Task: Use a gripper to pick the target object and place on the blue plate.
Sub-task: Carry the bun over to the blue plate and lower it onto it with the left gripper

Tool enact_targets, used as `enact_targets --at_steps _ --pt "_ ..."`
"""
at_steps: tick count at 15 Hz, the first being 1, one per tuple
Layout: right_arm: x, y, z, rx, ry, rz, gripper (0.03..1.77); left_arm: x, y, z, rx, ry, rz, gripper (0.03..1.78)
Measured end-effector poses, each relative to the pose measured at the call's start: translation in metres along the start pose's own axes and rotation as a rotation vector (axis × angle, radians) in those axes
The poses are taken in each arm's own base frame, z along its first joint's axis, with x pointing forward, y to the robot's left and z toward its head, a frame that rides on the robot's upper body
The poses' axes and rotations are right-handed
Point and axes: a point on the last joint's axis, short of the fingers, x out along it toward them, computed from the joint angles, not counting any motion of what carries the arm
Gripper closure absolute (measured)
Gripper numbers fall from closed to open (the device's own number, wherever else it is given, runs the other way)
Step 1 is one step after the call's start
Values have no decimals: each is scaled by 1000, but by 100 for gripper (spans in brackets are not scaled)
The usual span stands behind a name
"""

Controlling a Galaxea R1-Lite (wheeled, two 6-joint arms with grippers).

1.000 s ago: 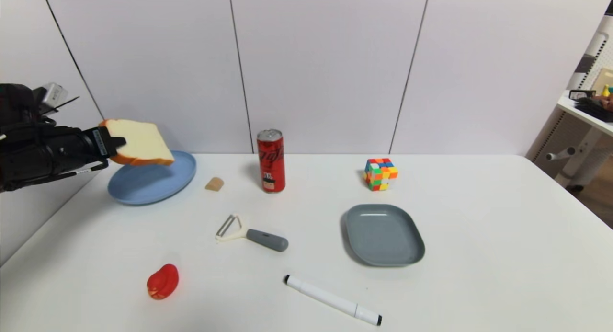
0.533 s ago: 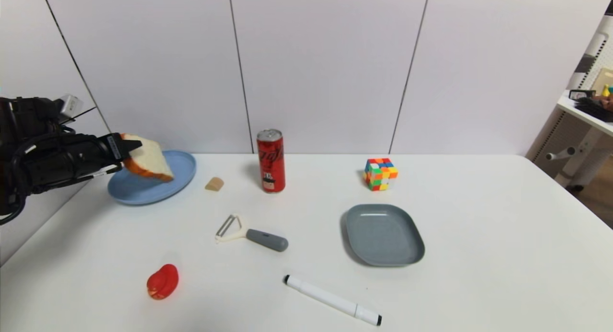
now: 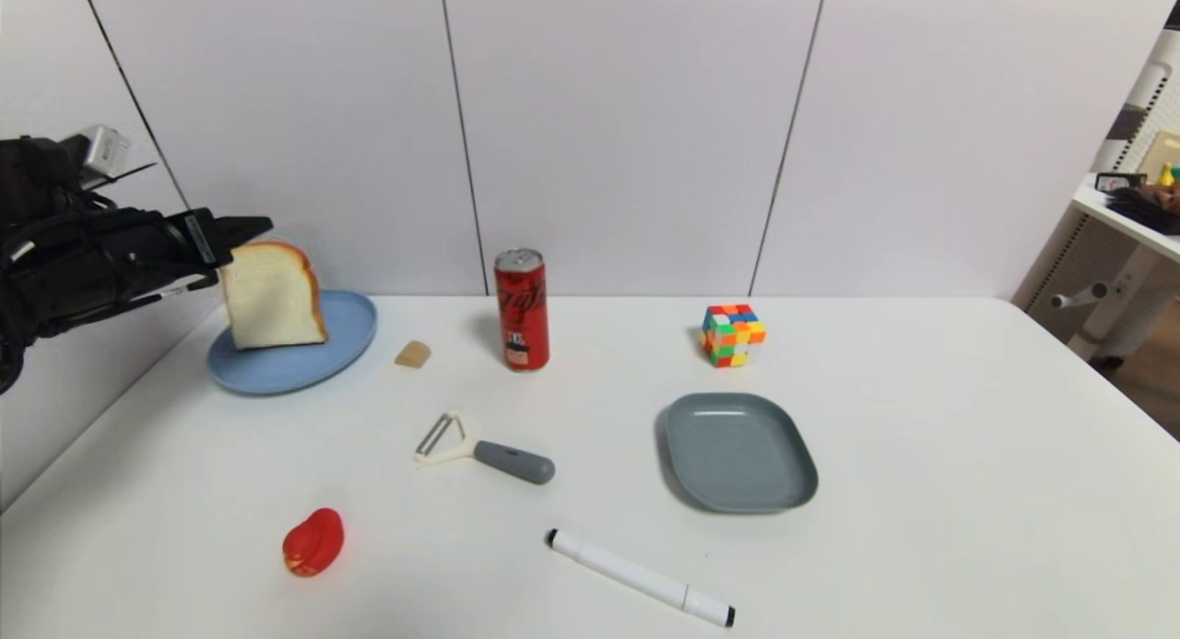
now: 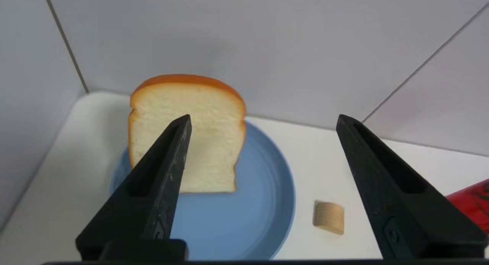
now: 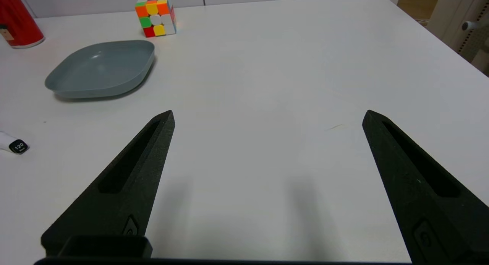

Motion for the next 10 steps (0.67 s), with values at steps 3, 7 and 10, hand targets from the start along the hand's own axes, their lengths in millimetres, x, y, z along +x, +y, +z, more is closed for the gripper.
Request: enact_targets --at_steps 3,7,10 --pt "0 0 0 0 0 0 10 -25 -13 32 84 -80 -15 33" --pt "0 0 0 0 0 0 10 -87 -39 76 294 -137 -11 24" --pt "0 0 0 -1 0 0 10 -151 -59 89 456 -113 4 19"
